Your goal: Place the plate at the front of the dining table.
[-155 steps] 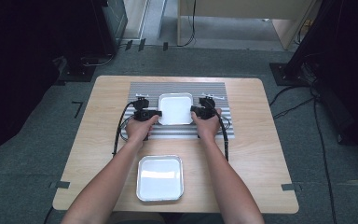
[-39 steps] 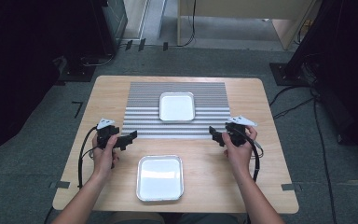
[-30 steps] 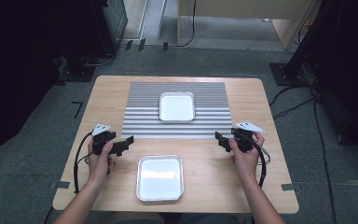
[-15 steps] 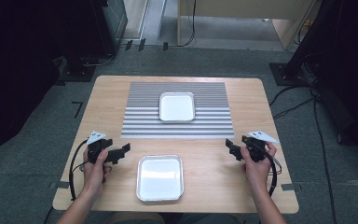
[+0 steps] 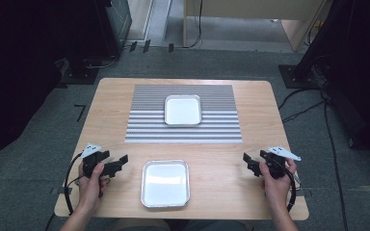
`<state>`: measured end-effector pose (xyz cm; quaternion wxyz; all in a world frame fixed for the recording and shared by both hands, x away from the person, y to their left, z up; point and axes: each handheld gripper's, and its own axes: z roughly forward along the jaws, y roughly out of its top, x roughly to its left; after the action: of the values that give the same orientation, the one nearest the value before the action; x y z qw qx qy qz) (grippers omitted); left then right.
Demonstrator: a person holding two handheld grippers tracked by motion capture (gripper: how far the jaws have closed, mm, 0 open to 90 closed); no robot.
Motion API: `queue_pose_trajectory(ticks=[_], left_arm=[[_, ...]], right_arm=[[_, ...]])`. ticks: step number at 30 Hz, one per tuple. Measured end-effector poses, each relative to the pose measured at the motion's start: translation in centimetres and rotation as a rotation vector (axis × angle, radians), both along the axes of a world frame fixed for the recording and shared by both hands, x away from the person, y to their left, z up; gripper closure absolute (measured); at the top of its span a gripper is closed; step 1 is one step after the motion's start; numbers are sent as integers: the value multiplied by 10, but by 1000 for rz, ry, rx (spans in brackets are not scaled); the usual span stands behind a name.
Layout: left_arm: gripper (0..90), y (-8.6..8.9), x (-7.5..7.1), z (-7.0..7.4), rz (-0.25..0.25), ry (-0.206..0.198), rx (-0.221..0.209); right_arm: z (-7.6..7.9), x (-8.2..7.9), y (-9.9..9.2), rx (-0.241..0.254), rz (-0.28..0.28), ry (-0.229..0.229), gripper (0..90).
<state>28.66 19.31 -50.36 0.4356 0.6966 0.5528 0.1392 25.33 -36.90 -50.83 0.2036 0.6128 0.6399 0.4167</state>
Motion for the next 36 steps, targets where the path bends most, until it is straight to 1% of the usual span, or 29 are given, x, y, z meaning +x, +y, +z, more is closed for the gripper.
queue_pose_trajectory(ticks=[1, 6, 7, 9, 10, 15, 17, 18, 20, 21, 22, 23, 25, 26, 27, 28, 30, 32, 33, 34, 36], left_arm=[[112, 2, -2, -1, 4, 2, 1], [112, 14, -11, -5, 25, 11, 6], [112, 16, -13, -6, 25, 11, 11], [112, 19, -16, -7, 28, 16, 26], [112, 21, -18, -8, 32, 18, 26], [112, 31, -29, -11, 48, 27, 28], [113, 36, -34, -11, 59, 22, 47], [113, 36, -34, -11, 59, 22, 47], [113, 43, -39, -12, 70, 24, 74], [113, 43, -39, -12, 70, 24, 74], [113, 49, -42, -12, 82, 23, 87], [113, 49, -42, -12, 82, 23, 87], [113, 55, -45, -12, 95, 21, 104], [113, 60, -47, -12, 106, 19, 124], [113, 60, -47, -12, 106, 19, 124], [113, 62, -48, -12, 110, 18, 141], [113, 66, -51, -12, 119, 15, 161], [113, 68, -53, -13, 122, 11, 185], [113, 69, -55, -13, 121, 9, 207], [113, 69, -55, -13, 121, 9, 207], [113, 70, -56, -14, 119, 6, 231]], right_arm=[[0, 0, 0, 0, 0, 0, 232], [-3, -11, -12, -7, -17, 9, 232], [-4, -16, -16, -14, -19, 11, 232], [-4, -18, -17, -17, -20, 13, 231], [-5, -22, -21, -23, -26, 16, 231], [-8, -29, -29, -25, -39, 21, 231], [-9, -34, -33, -35, -49, 25, 230], [-9, -34, -33, -35, -49, 25, 230], [-10, -40, -38, -51, -58, 26, 230], [-10, -40, -38, -51, -58, 26, 230], [-11, -43, -42, -59, -64, 27, 229], [-11, -44, -43, -60, -69, 31, 229], [-12, -46, -45, -65, -72, 31, 228], [-13, -49, -49, -68, -84, 38, 228], [-14, -51, -50, -71, -91, 44, 229], [-14, -51, -50, -71, -91, 44, 229], [-15, -53, -54, -72, -100, 49, 228], [-15, -55, -56, -91, -106, 50, 229], [-15, -57, -56, -110, -108, 62, 230], [-15, -57, -56, -110, -108, 62, 230], [-15, -59, -56, -135, -103, 64, 229]])
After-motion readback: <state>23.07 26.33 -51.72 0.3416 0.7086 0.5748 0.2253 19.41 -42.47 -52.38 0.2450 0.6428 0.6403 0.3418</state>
